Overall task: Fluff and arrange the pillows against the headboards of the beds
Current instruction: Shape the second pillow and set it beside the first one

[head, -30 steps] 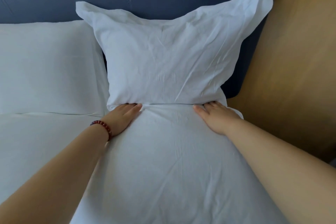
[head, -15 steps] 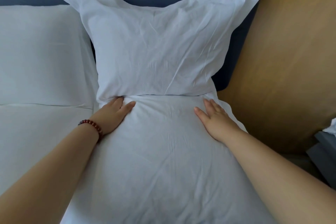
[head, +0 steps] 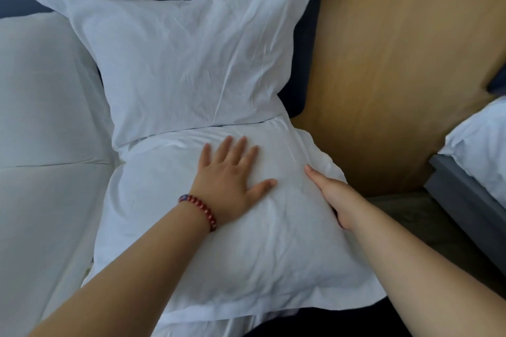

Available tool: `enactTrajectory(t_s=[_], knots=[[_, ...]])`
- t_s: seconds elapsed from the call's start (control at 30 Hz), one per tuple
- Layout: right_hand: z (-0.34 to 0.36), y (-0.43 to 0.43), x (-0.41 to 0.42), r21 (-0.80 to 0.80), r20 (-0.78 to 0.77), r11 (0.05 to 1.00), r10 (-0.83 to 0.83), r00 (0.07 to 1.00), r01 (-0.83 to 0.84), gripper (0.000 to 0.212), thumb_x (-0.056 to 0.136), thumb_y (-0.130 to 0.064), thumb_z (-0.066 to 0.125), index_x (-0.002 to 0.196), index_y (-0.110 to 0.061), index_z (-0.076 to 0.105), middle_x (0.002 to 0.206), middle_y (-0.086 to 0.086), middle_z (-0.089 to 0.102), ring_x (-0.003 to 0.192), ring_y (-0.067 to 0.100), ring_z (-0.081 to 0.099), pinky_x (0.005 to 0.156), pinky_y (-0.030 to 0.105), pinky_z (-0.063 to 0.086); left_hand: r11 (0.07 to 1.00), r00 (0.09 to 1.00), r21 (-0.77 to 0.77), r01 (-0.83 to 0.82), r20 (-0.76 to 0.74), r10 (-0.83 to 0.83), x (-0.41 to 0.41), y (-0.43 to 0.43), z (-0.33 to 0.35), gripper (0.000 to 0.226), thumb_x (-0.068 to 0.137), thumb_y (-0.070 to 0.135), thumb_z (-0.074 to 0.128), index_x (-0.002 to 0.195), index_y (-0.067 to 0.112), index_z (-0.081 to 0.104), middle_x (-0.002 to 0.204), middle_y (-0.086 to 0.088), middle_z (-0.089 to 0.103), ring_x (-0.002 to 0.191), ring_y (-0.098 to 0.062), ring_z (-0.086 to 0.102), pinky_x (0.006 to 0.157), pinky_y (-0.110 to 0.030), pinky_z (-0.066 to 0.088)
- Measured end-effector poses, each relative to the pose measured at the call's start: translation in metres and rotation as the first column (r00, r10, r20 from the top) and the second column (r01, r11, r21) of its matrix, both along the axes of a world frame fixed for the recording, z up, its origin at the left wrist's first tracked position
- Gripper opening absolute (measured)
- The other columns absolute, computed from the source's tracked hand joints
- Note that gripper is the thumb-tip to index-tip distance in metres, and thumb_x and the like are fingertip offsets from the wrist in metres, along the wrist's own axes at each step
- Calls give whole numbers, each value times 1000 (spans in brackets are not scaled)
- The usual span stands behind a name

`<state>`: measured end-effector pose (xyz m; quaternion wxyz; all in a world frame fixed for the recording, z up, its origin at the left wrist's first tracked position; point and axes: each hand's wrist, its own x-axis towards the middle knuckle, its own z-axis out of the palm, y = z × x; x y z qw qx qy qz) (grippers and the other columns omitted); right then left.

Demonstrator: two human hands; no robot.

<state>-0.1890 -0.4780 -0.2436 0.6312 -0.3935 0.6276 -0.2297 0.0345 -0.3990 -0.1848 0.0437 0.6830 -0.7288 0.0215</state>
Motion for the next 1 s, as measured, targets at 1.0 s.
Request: enactTrajectory(t_s=[1.0], knots=[[-37,33,-72,-63,147,989,-127,981,137,31,71,-35,86,91,-20,69,91,-2,76,84,23,73,77,39,59,975,966,-42,217,150,-209,-71,-15,-28,80,84,78,2,149,40,29,161,9,21,150,-16,7,120,-45,-3]])
